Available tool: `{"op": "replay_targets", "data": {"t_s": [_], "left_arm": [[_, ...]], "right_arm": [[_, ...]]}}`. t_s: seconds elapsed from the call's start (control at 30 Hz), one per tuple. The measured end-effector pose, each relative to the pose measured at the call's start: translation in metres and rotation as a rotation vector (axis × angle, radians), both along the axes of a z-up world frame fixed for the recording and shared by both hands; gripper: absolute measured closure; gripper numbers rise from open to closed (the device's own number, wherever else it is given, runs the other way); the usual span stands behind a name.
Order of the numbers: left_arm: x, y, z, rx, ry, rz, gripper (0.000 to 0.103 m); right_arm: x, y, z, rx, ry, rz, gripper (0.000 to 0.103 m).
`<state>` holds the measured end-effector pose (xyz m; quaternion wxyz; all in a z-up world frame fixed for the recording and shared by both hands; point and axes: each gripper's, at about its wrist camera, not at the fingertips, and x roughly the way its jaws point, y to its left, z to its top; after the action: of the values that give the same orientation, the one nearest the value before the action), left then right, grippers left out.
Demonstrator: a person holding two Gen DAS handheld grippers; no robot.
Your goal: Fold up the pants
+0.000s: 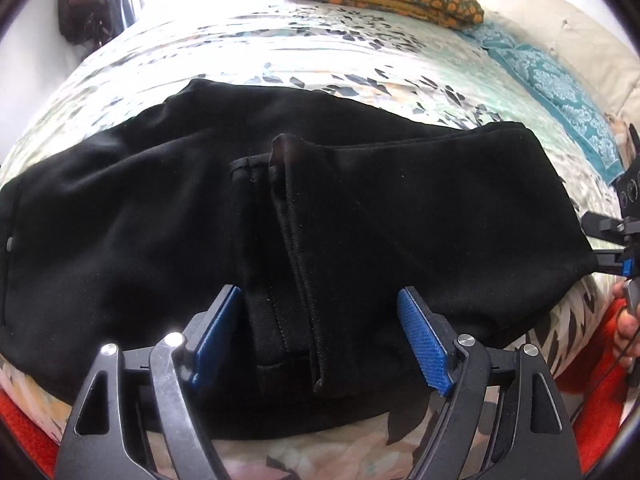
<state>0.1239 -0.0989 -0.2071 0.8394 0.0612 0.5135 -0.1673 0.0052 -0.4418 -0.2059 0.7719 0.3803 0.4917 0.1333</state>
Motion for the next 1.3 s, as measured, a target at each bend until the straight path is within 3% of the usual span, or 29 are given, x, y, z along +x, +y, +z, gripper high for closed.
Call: {"op": "replay_targets", "data": {"t_s": [0.03, 0.13, 0.17, 0.2, 0.37, 0.43, 0.53, 0.67, 0.77, 0.9, 1.0, 1.13, 1.3], "left_arm": [[-0.001, -0.001, 0.000, 0.006, -0.005, -0.004, 0.021], [-0.004, -0.002, 0.000, 0.012, -0.006, -0.008, 0.018], [-0.003, -0.001, -0.001, 0.007, -0.004, -0.010, 0.018], [-0.005, 0.000, -0.002, 0.004, -0.003, -0.011, 0.018], [-0.005, 0.005, 0.001, -0.023, 0.024, -0.011, 0.019], [0.000, 0.016, 0.009, -0.045, 0.064, 0.009, 0.019], [0.016, 0.062, 0.042, -0.127, 0.064, 0.137, 0.019], [0.042, 0.163, 0.100, -0.261, 0.000, 0.379, 0.019], [0.046, 0.234, 0.134, -0.276, -0.065, 0.507, 0.019], [0.033, 0.303, 0.155, -0.234, -0.146, 0.612, 0.019], [0.021, 0.342, 0.150, -0.241, -0.144, 0.680, 0.019], [0.009, 0.375, 0.132, -0.242, -0.113, 0.736, 0.019], [0.007, 0.387, 0.120, -0.250, -0.089, 0.751, 0.019]], "right_arm": [[0.000, 0.000, 0.000, -0.002, -0.001, -0.006, 0.013], [0.000, 0.000, -0.006, -0.091, 0.046, -0.022, 0.056], [0.001, -0.005, -0.008, -0.042, 0.047, -0.038, 0.073], [-0.001, -0.011, -0.006, 0.044, 0.026, -0.054, 0.082], [-0.005, -0.005, 0.037, 0.259, -0.151, -0.087, 0.085], [0.004, 0.014, 0.060, 0.291, -0.209, -0.046, 0.085], [0.025, 0.051, 0.091, 0.340, -0.267, 0.031, 0.085], [0.064, 0.109, 0.124, 0.423, -0.315, 0.112, 0.085], [0.101, 0.163, 0.141, 0.455, -0.319, 0.180, 0.085], [0.153, 0.254, 0.146, 0.358, -0.282, 0.329, 0.085], [0.176, 0.329, 0.136, 0.288, -0.241, 0.463, 0.085], [0.198, 0.426, 0.109, 0.206, -0.180, 0.625, 0.085], [0.202, 0.507, 0.077, 0.091, -0.118, 0.704, 0.084]]}}
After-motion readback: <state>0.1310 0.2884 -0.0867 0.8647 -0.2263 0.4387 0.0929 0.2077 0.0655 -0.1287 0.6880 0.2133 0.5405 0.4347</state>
